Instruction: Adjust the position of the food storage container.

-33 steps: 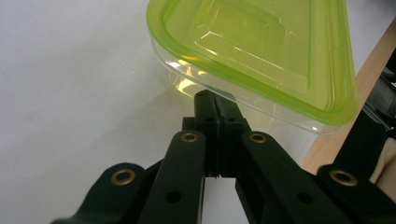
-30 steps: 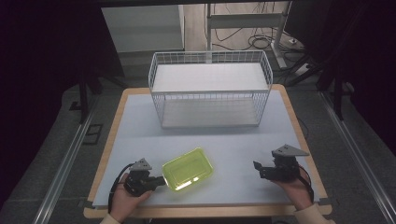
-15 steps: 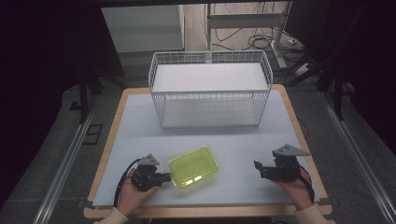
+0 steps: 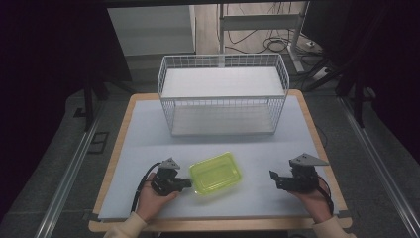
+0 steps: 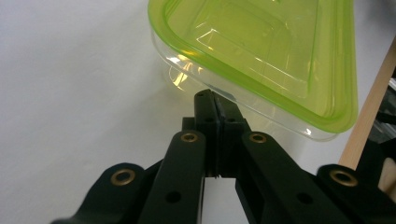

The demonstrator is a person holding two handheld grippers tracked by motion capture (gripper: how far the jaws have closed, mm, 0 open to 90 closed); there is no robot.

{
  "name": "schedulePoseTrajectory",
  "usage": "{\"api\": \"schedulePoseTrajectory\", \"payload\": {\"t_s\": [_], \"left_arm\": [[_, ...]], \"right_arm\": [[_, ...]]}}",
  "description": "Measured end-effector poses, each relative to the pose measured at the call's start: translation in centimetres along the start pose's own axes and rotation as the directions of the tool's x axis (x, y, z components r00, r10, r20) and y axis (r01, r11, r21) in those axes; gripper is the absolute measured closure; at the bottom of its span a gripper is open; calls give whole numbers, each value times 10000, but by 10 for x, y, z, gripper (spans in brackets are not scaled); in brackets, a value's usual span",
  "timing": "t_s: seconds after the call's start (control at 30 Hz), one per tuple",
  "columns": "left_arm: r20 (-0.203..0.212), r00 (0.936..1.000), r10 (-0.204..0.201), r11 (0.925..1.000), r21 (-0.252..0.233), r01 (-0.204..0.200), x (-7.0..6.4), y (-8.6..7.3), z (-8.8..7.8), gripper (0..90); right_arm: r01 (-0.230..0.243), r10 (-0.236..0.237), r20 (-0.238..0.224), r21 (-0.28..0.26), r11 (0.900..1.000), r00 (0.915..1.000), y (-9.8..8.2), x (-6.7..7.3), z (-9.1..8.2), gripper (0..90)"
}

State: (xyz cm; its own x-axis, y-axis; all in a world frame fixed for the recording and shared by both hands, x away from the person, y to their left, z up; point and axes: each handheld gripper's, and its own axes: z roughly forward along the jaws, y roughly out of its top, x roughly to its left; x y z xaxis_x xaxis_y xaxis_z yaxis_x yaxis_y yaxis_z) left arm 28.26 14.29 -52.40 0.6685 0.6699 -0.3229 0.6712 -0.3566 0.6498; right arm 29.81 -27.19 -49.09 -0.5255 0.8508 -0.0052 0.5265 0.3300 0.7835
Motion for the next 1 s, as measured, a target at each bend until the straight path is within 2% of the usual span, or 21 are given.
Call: {"api": "schedulePoseTrajectory", "payload": {"t_s": [0.03,0.33,0.6,0.7,0.83,1.0], "left_arm": [[-41,9999,142,9999,69,-141,-2,4,3,900],[-21,9993,383,9991,184,-383,-9,16,16,900],[-58,9994,353,9993,102,-352,-10,20,23,900],[-71,9991,421,9989,212,-419,-9,20,24,900],[-79,9992,390,9991,167,-388,-9,20,23,900],[-34,9994,341,9994,-83,-341,-9,16,12,900]], "right_arm": [[-19,19,4,22,10000,10000,0,0,0,166],[30,-30,11,-3,10000,10000,0,0,-1,166],[25,-25,9,28,10000,10000,0,0,-1,166],[34,-34,9,34,10000,10000,0,0,0,166],[33,-33,5,32,10000,10000,0,0,-1,166],[14,-14,8,8,10000,10000,-1,0,-1,166]]}}
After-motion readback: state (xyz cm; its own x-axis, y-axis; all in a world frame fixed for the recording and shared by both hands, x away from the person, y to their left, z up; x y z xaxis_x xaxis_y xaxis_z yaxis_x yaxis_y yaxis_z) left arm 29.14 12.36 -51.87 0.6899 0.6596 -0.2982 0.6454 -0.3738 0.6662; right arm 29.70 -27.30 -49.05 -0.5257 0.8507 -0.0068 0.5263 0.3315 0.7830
